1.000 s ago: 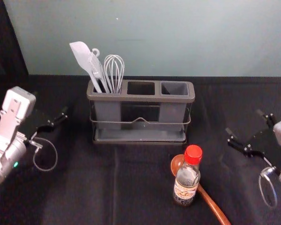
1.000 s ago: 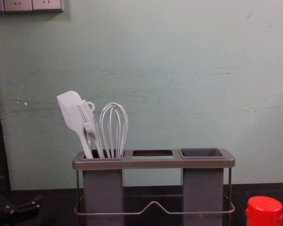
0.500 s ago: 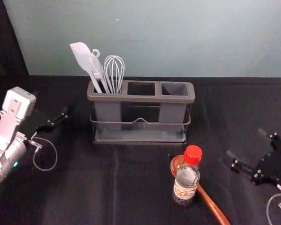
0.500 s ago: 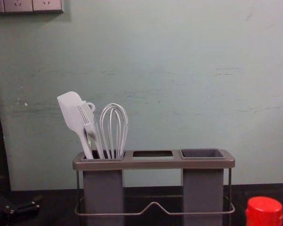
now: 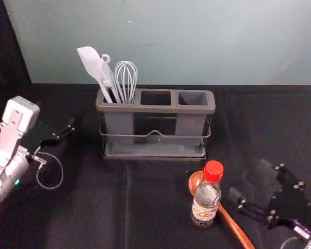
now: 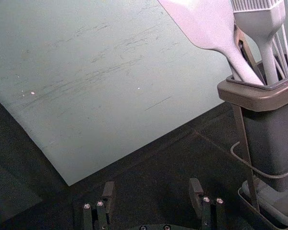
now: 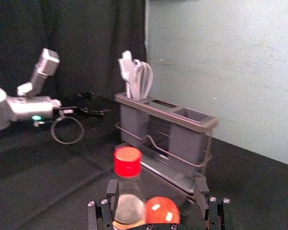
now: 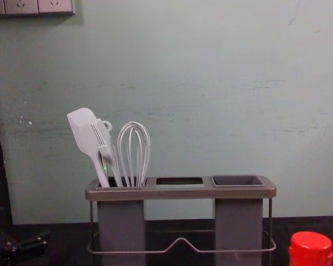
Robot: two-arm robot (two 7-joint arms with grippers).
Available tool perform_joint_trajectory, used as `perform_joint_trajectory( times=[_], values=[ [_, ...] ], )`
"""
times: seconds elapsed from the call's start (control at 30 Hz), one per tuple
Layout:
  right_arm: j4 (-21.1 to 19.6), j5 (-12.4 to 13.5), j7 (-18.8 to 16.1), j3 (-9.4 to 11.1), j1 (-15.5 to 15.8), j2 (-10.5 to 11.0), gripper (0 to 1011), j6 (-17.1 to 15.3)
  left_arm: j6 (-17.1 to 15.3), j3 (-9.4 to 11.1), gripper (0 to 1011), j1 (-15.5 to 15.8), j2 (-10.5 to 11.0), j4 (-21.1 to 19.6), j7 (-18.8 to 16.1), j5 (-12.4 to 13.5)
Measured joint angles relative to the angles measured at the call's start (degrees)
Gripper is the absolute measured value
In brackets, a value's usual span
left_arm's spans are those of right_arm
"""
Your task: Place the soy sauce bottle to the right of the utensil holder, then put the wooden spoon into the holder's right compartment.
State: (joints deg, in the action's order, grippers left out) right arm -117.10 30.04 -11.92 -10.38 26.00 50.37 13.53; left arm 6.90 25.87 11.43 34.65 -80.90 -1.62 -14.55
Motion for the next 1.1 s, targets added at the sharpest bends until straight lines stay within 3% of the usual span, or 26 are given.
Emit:
perform_joint_trajectory(
  times=[0.3,0.53,0.83,1.07,1.1],
  values=[
    [1.6,-2.6,-2.6,-4.8,-6.2,-4.4,1002,-2.4,0.0,0.0,1000,0.0,0.0,0.0,0.0,0.0],
    [3.8,-4.9,-3.4,-7.1,-9.5,-7.8,1003,-3.7,0.0,0.0,1000,0.0,0.0,0.0,0.0,0.0],
    [5.0,-9.1,-1.1,-8.5,-10.0,-12.4,1003,-3.6,0.0,0.0,1000,0.0,0.0,0.0,0.0,0.0],
    [4.8,-11.3,0.1,-8.7,-9.5,-14.2,995,-3.7,0.0,0.0,1000,0.0,0.0,0.0,0.0,0.0],
    [4.8,-11.6,0.1,-8.7,-9.4,-14.5,956,-3.7,0.0,0.0,1000,0.0,0.0,0.0,0.0,0.0]
  ],
)
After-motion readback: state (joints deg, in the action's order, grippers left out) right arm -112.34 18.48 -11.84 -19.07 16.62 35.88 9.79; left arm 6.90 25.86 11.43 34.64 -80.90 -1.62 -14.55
